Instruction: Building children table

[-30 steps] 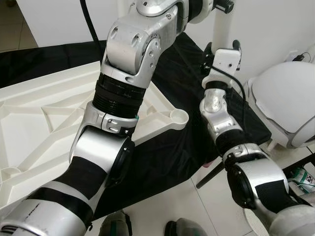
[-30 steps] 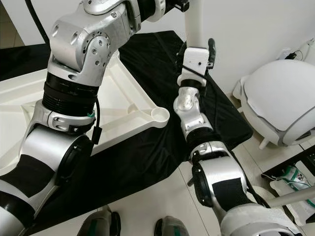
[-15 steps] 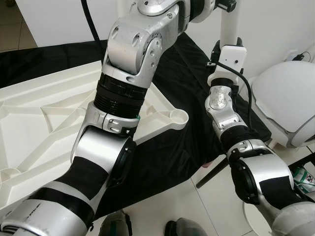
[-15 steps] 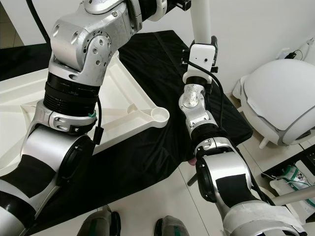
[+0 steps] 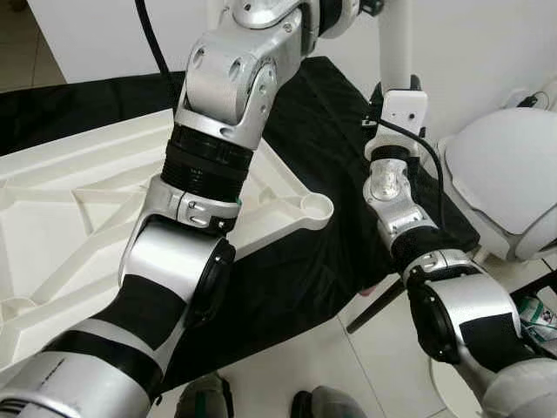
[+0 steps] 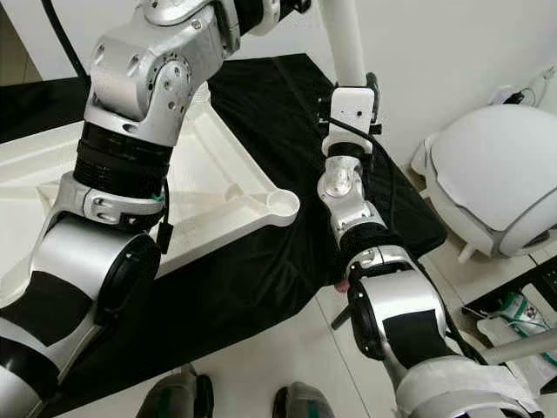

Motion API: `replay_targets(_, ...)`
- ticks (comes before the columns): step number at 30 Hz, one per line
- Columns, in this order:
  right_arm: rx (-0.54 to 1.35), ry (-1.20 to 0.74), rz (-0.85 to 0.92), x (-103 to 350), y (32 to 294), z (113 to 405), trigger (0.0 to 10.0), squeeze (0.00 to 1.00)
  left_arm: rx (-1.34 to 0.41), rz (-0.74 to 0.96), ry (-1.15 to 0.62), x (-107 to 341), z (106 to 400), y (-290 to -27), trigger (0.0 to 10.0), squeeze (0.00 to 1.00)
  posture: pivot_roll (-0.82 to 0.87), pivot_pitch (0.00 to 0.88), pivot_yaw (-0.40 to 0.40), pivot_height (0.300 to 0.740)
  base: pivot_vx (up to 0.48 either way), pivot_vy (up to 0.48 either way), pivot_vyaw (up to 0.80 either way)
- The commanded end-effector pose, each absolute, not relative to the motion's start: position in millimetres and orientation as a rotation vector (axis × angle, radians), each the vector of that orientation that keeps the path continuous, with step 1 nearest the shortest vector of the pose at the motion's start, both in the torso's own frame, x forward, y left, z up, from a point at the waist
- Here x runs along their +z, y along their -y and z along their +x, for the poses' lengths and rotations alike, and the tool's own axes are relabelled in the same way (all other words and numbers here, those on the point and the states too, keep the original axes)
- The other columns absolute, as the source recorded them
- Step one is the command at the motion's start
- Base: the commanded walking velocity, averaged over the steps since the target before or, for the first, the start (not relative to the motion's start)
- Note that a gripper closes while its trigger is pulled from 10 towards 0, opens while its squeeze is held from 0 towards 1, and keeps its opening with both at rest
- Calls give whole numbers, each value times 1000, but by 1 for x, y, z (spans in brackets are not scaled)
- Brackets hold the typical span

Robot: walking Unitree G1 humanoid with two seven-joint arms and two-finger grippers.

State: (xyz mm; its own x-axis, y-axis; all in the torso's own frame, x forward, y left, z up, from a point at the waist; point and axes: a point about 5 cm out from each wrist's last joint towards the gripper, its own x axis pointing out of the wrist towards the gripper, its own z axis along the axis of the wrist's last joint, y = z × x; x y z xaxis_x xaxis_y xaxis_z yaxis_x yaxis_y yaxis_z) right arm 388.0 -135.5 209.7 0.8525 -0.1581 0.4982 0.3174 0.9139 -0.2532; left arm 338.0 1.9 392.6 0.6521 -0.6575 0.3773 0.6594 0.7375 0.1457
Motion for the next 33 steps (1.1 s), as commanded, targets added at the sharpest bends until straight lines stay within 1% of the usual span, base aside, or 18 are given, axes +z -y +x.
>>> replay_targets(1, -260, 459, -292, 204, 139, 387, 10000, 0, -671, -15, 448, 398, 339, -6, 10000, 1000, -4, 0, -19, 740, 0, 0, 0)
replay_targets(2, -253, 438, -262, 203, 137, 388, 10000, 0, -665, -12, 447, 397, 339, -10, 10000, 522, -6, 0, -15, 740, 0, 0, 0)
replay_targets(3, -249, 425, -242, 202, 135, 388, 10000, 0, -658, -7, 449, 397, 339, -13, 10000, 522, -6, 0, -14, 740, 0, 0, 0)
replay_targets(4, -254, 411, -228, 201, 135, 389, 10000, 0, -656, -8, 455, 397, 338, -16, 10000, 0, -6, 0, -14, 740, 0, 0, 0)
replay_targets(10, -261, 368, -205, 198, 135, 391, 10000, 0, -680, -39, 475, 401, 334, -18, 10000, 0, -1, 0, -11, 740, 0, 0, 0)
replay_targets(17, -264, 371, -196, 200, 135, 392, 10000, 0, -737, -74, 463, 400, 330, -15, 10000, 0, 1, 0, -11, 740, 0, 0, 0)
replay_targets(20, -287, 353, -154, 203, 142, 394, 10000, 0, -828, -150, 440, 395, 321, -14, 10000, 0, 0, 0, -12, 740, 0, 0, 0)
replay_targets(23, -292, 346, -132, 205, 145, 394, 10000, 0, -844, -153, 433, 392, 319, -15, 10000, 0, 2, 0, -13, 740, 0, 0, 0)
replay_targets(24, -287, 347, -99, 211, 148, 396, 10000, 0, -853, -140, 411, 382, 317, -20, 10000, 0, 2, 0, -13, 740, 0, 0, 0)
replay_targets(29, -263, 347, -68, 215, 148, 397, 10000, 0, -839, -120, 390, 373, 318, -24, 10000, 0, -2, 0, -14, 740, 0, 0, 0)
replay_targets(30, -225, 351, -49, 218, 146, 398, 10000, 0, -817, -97, 363, 363, 319, -27, 10000, 0, -3, 0, -16, 740, 0, 0, 0)
replay_targets(31, -225, 351, -49, 218, 146, 398, 10000, 0, -817, -97, 363, 363, 319, -27, 10000, 0, -3, 0, -16, 740, 0, 0, 0)
replay_targets(32, -178, 350, -39, 221, 142, 399, 10000, 0, -776, -70, 332, 351, 323, -30, 10000, 0, -3, 0, -16, 740, 0, 0, 0)
replay_targets(33, -178, 350, -39, 221, 142, 399, 10000, 0, -776, -70, 332, 351, 323, -30, 10000, 0, -3, 0, -16, 740, 0, 0, 0)
